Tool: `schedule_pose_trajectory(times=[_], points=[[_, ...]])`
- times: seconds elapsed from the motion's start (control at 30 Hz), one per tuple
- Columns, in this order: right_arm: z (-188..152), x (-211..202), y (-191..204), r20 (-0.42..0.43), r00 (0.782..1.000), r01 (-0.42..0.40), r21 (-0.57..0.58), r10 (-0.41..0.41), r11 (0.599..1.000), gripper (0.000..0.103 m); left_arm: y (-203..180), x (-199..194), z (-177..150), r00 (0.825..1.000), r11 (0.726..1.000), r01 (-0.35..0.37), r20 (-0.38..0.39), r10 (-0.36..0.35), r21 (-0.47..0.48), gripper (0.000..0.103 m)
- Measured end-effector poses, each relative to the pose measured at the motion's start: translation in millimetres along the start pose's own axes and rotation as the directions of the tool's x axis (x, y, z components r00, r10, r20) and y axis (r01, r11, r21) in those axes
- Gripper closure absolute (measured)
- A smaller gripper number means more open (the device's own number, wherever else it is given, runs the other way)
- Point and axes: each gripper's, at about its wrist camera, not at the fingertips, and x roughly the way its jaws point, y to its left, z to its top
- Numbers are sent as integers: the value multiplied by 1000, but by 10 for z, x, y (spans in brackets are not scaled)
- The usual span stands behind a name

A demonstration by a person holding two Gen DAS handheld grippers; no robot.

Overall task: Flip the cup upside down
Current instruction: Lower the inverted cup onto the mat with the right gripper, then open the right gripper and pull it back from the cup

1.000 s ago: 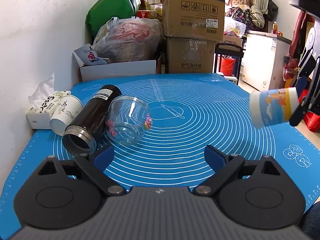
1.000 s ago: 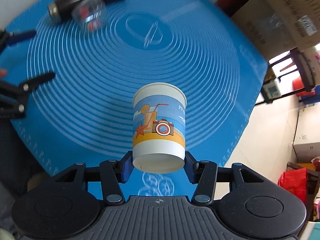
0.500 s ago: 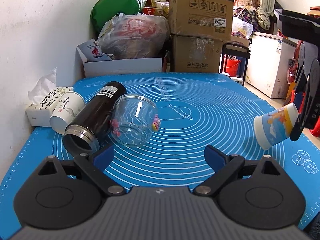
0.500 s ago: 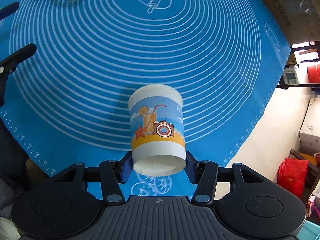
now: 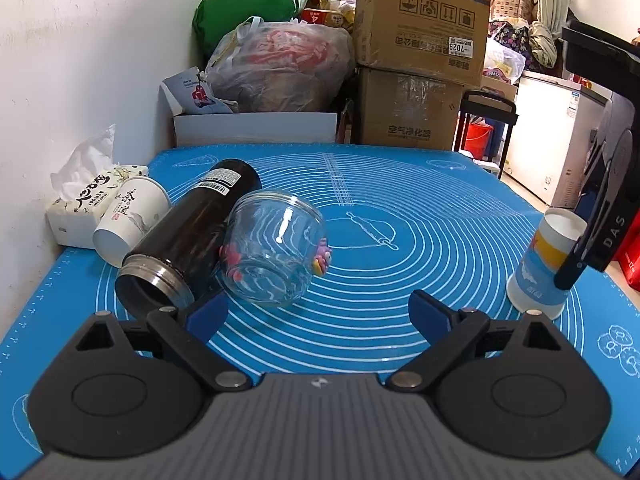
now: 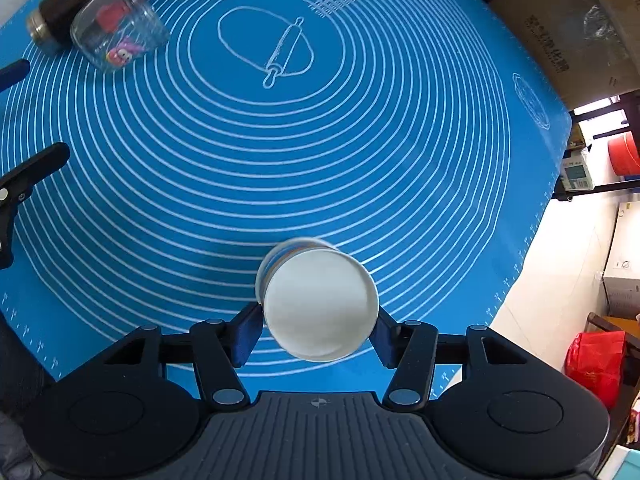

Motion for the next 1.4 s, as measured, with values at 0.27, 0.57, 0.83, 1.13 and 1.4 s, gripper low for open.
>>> schedule_pose_trajectory(times=[0.27,0.57,0.83,1.13,1.4], points=[[-222,-255,-64,140,990,-24,79,12,997,18,-119,-125,53,1000,1000,5,-5,-5,21,7],[-955,-710,56,378,926,-65,203,-17,977,8,-351,-465,101,1000,999,10,14,-11,49,7],[-1734,-941,365,540,839,-113,284,-61,952,7,-590,-797,64,1000,997,19,22,-21,73,7],[-2495,-985,709,654,748,-178,366,-116,914,7,-826,-1191,-80,999,994,18,38,-22,107,7],[-2913,-943,804,698,706,-267,415,-117,870,6,-956,-1430,-234,999,991,21,44,-28,135,7]])
